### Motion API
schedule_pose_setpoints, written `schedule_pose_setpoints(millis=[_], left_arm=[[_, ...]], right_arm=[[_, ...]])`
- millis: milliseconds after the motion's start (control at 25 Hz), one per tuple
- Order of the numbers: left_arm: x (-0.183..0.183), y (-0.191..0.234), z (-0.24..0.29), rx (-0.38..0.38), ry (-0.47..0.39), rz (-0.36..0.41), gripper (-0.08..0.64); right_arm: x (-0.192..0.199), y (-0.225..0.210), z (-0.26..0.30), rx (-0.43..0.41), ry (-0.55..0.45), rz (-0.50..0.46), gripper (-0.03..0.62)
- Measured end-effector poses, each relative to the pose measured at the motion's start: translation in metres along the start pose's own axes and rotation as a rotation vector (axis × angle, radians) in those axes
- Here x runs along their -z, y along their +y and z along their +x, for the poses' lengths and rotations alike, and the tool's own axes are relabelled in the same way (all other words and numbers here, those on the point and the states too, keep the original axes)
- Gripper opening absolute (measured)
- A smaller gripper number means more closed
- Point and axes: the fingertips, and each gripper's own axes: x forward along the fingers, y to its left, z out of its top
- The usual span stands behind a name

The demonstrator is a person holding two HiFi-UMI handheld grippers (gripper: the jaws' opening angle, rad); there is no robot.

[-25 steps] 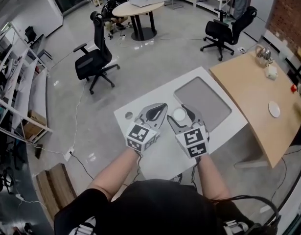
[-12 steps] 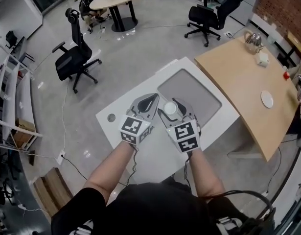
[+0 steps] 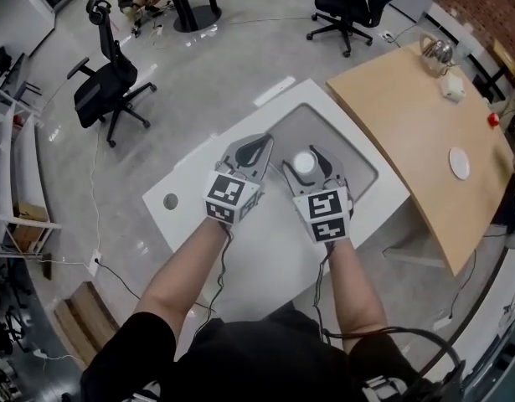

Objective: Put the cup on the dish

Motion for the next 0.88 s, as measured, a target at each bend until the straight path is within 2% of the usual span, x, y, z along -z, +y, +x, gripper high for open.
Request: schedule_pose_setpoints(millis=[440, 680, 880], left_arm=[[0.048, 0.017, 0.095, 0.013, 0.039, 0.001, 0.003], [0.092, 0.024, 0.134, -0.018, 0.092, -0.005, 0.005], [0.132, 0.018, 0.141, -0.018, 0.149, -0.038, 0.005]], right_arm=[[0.050, -0.083, 0.076, 0.102, 0.061, 0.036, 0.256], [0.101, -0.117, 0.115, 0.146, 0.125, 0.115, 0.256], [0.153, -0.121, 0.136, 0.155, 0.209, 0.158, 0.256]])
